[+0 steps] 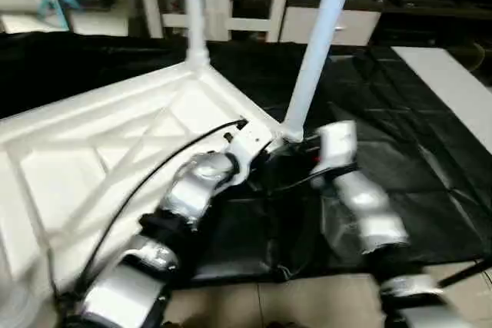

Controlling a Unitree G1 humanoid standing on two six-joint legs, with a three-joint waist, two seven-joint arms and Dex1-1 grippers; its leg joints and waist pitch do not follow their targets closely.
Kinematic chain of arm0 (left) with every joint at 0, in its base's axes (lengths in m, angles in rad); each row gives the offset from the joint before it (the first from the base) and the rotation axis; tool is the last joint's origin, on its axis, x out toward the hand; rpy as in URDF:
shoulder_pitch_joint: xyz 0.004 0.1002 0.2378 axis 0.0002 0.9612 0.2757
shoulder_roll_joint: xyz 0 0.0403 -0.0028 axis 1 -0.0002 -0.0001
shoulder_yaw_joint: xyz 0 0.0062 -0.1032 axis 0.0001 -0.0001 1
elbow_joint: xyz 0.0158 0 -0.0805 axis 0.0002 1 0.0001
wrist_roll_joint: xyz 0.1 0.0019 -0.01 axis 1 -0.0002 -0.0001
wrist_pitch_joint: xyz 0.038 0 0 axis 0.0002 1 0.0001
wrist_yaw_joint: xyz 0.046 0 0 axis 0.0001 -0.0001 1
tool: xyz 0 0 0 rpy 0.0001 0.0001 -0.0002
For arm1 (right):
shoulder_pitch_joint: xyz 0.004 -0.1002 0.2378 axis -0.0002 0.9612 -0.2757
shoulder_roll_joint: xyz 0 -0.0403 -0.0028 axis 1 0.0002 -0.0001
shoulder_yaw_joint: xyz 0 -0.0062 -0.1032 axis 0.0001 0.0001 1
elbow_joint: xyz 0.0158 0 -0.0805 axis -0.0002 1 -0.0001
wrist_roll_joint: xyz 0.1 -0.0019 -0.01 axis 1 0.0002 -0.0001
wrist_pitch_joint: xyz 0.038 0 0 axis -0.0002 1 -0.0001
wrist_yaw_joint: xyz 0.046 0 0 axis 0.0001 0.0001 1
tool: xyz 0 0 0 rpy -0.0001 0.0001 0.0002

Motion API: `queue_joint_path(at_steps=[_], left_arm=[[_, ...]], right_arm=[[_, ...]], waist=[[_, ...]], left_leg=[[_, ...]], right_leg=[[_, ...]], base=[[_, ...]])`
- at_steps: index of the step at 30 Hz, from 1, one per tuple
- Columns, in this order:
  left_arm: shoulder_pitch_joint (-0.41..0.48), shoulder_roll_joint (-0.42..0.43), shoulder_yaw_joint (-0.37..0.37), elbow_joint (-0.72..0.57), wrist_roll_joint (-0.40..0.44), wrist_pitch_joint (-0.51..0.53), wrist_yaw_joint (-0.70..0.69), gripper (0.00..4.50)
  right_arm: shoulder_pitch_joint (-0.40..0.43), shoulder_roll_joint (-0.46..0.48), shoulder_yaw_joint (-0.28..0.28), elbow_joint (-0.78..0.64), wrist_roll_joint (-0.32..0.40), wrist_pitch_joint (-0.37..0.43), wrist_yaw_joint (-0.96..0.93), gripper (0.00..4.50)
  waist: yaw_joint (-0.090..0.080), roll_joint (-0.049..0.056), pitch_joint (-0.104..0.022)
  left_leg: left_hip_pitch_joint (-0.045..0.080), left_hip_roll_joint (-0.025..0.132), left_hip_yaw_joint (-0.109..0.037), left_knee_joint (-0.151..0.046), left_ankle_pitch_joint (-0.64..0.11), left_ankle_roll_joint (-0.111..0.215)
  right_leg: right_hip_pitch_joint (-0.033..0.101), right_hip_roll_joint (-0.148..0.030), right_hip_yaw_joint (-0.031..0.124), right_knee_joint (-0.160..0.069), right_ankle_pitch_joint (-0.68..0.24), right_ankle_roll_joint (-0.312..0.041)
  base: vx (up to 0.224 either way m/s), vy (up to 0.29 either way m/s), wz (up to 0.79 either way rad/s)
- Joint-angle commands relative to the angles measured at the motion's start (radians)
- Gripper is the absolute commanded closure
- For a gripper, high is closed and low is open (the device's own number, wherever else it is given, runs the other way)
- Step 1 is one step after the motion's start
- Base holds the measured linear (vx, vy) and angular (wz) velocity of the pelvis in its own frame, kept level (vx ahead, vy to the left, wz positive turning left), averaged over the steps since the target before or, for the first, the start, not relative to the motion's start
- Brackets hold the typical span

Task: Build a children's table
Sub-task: Rotate leg to tighten

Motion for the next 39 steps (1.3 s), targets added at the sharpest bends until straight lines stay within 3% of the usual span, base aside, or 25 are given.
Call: queue_joint_path(at_steps=[1, 2, 5, 6, 8, 9, 12, 16, 18, 23, 28, 36, 39], left_arm=[[0.018, -0.006, -0.031, -0.028, -0.033, -0.027, -0.077, 4.50], [0.029, 0.012, -0.039, -0.037, -0.037, -0.025, -0.110, 4.50], [0.051, 0.048, -0.061, -0.055, -0.045, -0.035, -0.181, 4.50], [0.060, 0.062, -0.068, -0.063, -0.047, -0.043, -0.218, 4.50], [0.102, 0.110, -0.104, -0.123, -0.070, -0.049, -0.353, 4.50], [0.114, 0.125, -0.115, -0.144, -0.076, -0.047, -0.393, 4.50], [0.137, 0.153, -0.135, -0.183, -0.085, -0.035, -0.454, 4.50], [0.170, 0.195, -0.162, -0.242, -0.106, -0.006, -0.535, 4.50], [0.183, 0.217, -0.175, -0.267, -0.111, 0.002, -0.567, 4.50], [0.191, 0.237, -0.178, -0.282, -0.101, 0.006, -0.588, 4.50], [0.187, 0.249, -0.177, -0.285, -0.088, 0.004, -0.597, 4.50], [0.189, 0.260, -0.180, -0.297, -0.092, 0.018, -0.597, 4.50], [0.192, 0.261, -0.180, -0.297, -0.090, 0.018, -0.599, 4.50]], right_arm=[[0.024, -0.036, 0.013, -0.050, 0.016, 0.026, 0.093, 0.75], [0.057, -0.095, 0.037, -0.104, 0.023, 0.049, 0.195, 0.62], [0.126, -0.204, 0.075, -0.200, 0.042, 0.095, 0.380, 0.42], [0.157, -0.250, 0.092, -0.242, 0.054, 0.114, 0.445, 0.19], [0.212, -0.332, 0.120, -0.303, 0.092, 0.171, 0.567, 0.13], [0.224, -0.349, 0.127, -0.316, 0.101, 0.187, 0.594, 0.08], [0.235, -0.370, 0.140, -0.326, 0.107, 0.204, 0.637, 0.04], [0.230, -0.374, 0.151, -0.322, 0.109, 0.221, 0.670, 0.04], [0.221, -0.368, 0.162, -0.327, 0.108, 0.230, 0.690, 0.04], [0.209, -0.379, 0.197, -0.342, 0.101, 0.237, 0.734, 0.04], [0.180, -0.385, 0.230, -0.308, 0.062, 0.203, 0.775, 0.04], [0.140, -0.365, 0.226, -0.250, 0.058, 0.185, 0.785, 0.67], [0.132, -0.359, 0.227, -0.232, 0.056, 0.177, 0.792, 0.91]], waist=[[0.003, -0.006, -0.070], [0.007, -0.002, -0.068], [0.019, -0.004, -0.063], [0.017, -0.003, -0.061], [0.020, -0.003, -0.062], [0.016, -0.006, -0.054], [0.009, -0.004, -0.055], [0.010, -0.006, -0.052], [0.010, -0.005, -0.052], [0.009, -0.005, -0.054], [0.009, -0.005, -0.058], [0.006, -0.006, -0.063], [0.007, -0.008, -0.062]], left_leg=[[0.011, 0.019, 0.009, -0.057, -0.131, 0.130], [0.012, 0.019, 0.007, -0.058, -0.156, 0.129], [0.016, 0.024, 0.006, -0.063, -0.224, 0.103], [0.012, 0.026, 0.004, -0.067, -0.239, 0.091], [0.014, 0.025, 0.003, -0.067, -0.258, 0.085], [0.007, 0.029, 0.001, -0.073, -0.292, 0.078], [0.014, 0.028, -0.001, -0.075, -0.337, 0.049], [0.024, 0.029, 0.001, -0.076, -0.368, 0.031], [0.022, 0.029, 0.000, -0.077, -0.370, 0.026], [0.018, 0.028, -0.002, -0.078, -0.359, 0.023], [0.015, 0.028, -0.001, -0.076, -0.323, 0.025], [0.015, 0.026, 0.003, -0.071, -0.262, 0.040], [0.014, 0.026, 0.004, -0.070, -0.269, 0.044]], right_leg=[[0.067, -0.031, 0.043, -0.043, -0.127, -0.232], [0.069, -0.029, 0.042, -0.047, -0.160, -0.226], [0.067, -0.029, 0.043, -0.061, -0.244, -0.195], [0.066, -0.033, 0.044, -0.061, -0.272, -0.190], [0.069, -0.030, 0.043, -0.066, -0.303, -0.174], [0.068, -0.033, 0.047, -0.069, -0.351, -0.163], [0.057, -0.033, 0.045, -0.079, -0.425, -0.144], [0.046, -0.029, 0.050, -0.080, -0.443, -0.145], [0.048, -0.029, 0.054, -0.080, -0.461, -0.138], [0.051, -0.030, 0.055, -0.079, -0.457, -0.124], [0.055, -0.030, 0.056, -0.070, -0.402, -0.140], [0.061, -0.026, 0.058, -0.055, -0.288, -0.189], [0.062, -0.027, 0.058, -0.057, -0.307, -0.186]], base=[[0.000, 0.000, 0.00], [0.000, 0.000, 0.00], [0.000, 0.000, 0.00], [0.000, 0.000, 0.00], [0.000, 0.000, 0.00], [0.000, 0.000, 0.00], [0.000, 0.000, 0.00], [0.000, 0.000, 0.00], [0.000, 0.000, 0.00], [0.000, 0.000, 0.00], [0.000, 0.000, 0.00], [0.000, 0.000, 0.00], [0.000, 0.000, 0.00]])
